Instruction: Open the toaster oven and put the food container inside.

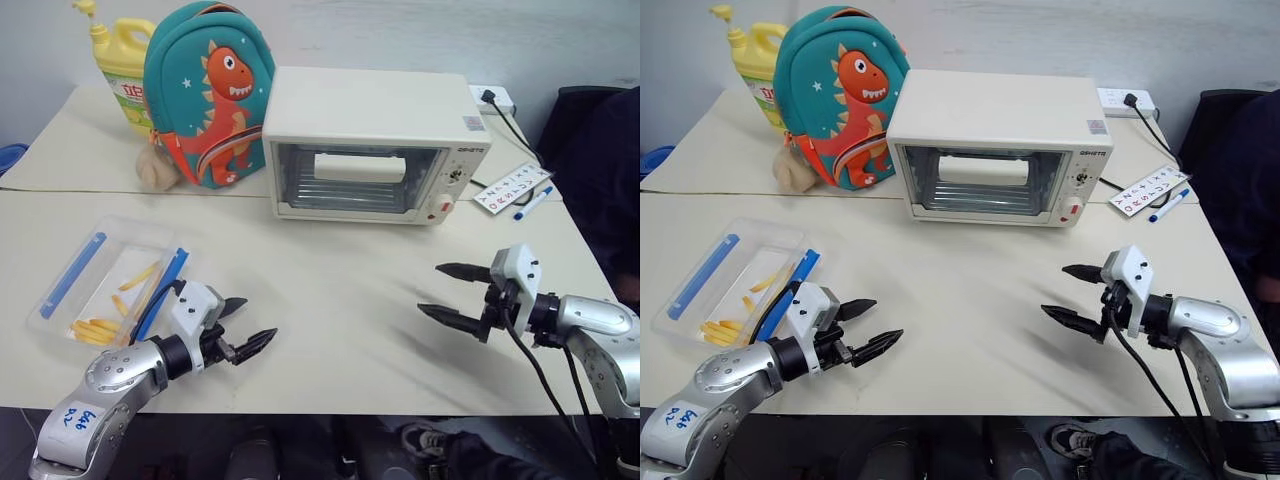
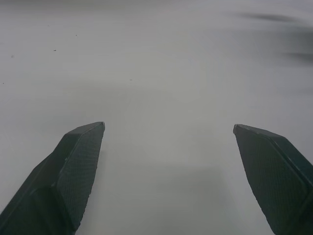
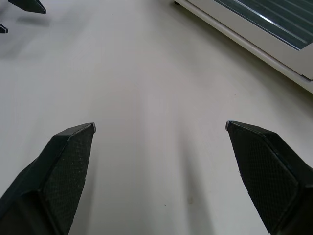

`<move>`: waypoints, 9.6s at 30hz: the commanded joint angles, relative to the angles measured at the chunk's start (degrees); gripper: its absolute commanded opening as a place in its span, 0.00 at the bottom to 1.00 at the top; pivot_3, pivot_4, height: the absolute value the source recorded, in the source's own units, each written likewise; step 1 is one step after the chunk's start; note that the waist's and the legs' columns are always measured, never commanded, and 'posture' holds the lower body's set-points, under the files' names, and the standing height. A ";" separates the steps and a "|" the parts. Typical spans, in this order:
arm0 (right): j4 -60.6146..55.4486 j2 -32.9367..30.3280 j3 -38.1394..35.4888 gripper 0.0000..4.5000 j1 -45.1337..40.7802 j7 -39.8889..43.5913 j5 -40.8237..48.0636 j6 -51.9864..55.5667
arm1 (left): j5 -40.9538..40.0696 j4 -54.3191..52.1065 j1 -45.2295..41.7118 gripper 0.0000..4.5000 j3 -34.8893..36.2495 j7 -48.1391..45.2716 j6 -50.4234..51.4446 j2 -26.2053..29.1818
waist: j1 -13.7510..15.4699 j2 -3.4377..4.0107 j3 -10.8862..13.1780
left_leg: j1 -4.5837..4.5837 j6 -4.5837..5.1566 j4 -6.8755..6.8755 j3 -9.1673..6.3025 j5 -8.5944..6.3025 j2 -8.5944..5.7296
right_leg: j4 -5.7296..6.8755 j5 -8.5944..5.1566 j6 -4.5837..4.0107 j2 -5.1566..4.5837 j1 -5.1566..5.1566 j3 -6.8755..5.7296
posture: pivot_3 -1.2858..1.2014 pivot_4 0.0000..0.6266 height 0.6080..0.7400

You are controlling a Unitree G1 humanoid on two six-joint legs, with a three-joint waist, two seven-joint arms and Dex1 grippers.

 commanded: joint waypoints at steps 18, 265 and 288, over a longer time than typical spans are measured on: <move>1.32 8.30 -1.40 0.99 -11.74 -9.79 4.59 3.08 | -18.51 -6.99 -5.34 1.00 11.18 -1.81 8.57 0.60 | -0.24 0.00 0.00 | -0.02 -0.01 0.08 0.00 0.00 0.02 | 0.13 0.00 0.00 0.01 -0.02 0.00 | 0.52 0.24 1.00; 0.99 12.76 0.27 0.00 -2.34 -25.05 -7.56 5.13 | -9.98 22.63 -51.20 0.99 4.47 -33.69 8.48 18.00 | -0.26 -0.09 -0.03 | -0.12 -0.44 0.10 0.48 0.40 -0.09 | 0.49 0.06 0.12 0.12 -0.58 0.56 | 0.52 0.24 1.00; -3.84 -11.90 -17.69 0.99 -11.59 -1.43 16.59 18.38 | -0.27 38.71 -55.11 1.00 3.60 -35.84 -3.01 25.29 | 0.19 -0.08 -0.01 | -0.35 -0.06 0.05 0.65 0.16 0.03 | 0.28 0.03 0.11 0.23 -0.83 0.68 | 0.52 0.24 1.00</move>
